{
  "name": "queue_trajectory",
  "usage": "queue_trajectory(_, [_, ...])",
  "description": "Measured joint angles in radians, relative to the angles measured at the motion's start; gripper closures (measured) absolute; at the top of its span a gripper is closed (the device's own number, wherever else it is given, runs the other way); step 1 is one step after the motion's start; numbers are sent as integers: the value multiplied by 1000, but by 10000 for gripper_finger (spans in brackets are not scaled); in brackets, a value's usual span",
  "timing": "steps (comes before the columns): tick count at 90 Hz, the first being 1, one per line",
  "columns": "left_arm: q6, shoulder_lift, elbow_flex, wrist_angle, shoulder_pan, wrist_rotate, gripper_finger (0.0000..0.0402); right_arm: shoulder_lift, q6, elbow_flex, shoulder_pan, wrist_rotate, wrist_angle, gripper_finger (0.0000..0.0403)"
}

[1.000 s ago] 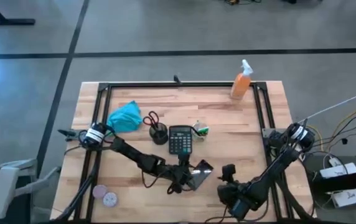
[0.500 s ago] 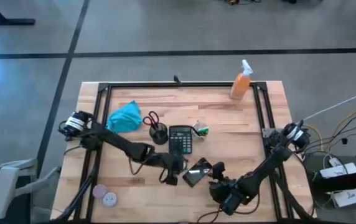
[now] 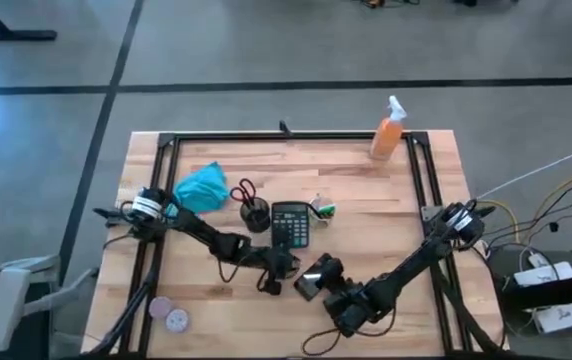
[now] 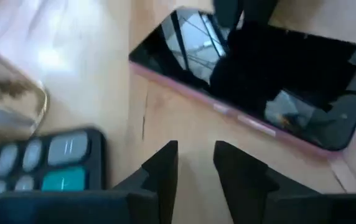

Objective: Apply microfiber cloth
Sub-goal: Spray the back and front of the cellphone with the orange spray bottle

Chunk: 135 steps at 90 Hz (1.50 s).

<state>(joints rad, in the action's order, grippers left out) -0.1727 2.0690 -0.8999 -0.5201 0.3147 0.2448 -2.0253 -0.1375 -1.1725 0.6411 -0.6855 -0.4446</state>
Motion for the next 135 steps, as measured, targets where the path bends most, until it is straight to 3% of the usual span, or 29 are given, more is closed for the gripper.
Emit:
queue_trajectory(16, [-27,58,-55,12,18,14,302,4,-29,-34,-18,8,-8,242])
queue_trajectory(48, [-28,46,-56,12,26,-7,314,50,-4,-64,-36,-1,-18,288])
queue_trajectory(71, [-13,-38,-45,78,31,8,280,70,77,-72,-80,187,-43,384])
queue_trajectory(87, [106,-216,56,245,53,-5,257,125,184,-154,-102,310,-286,390])
queue_trajectory(92, [143,-272,117,180,75,-2,255,152,235,-178,-127,356,-330,394])
queue_trajectory(99, [187,-323,214,-46,100,0,252,175,310,-186,-167,421,-349,396])
queue_trajectory(113, [239,-294,360,-520,114,25,234,190,402,-192,-215,507,-316,397])
queue_trajectory(122, [275,-256,372,-639,109,42,208,191,434,-191,-228,507,-276,398])
queue_trajectory(135, [325,-184,308,-658,103,21,166,190,479,-198,-244,519,-219,398])
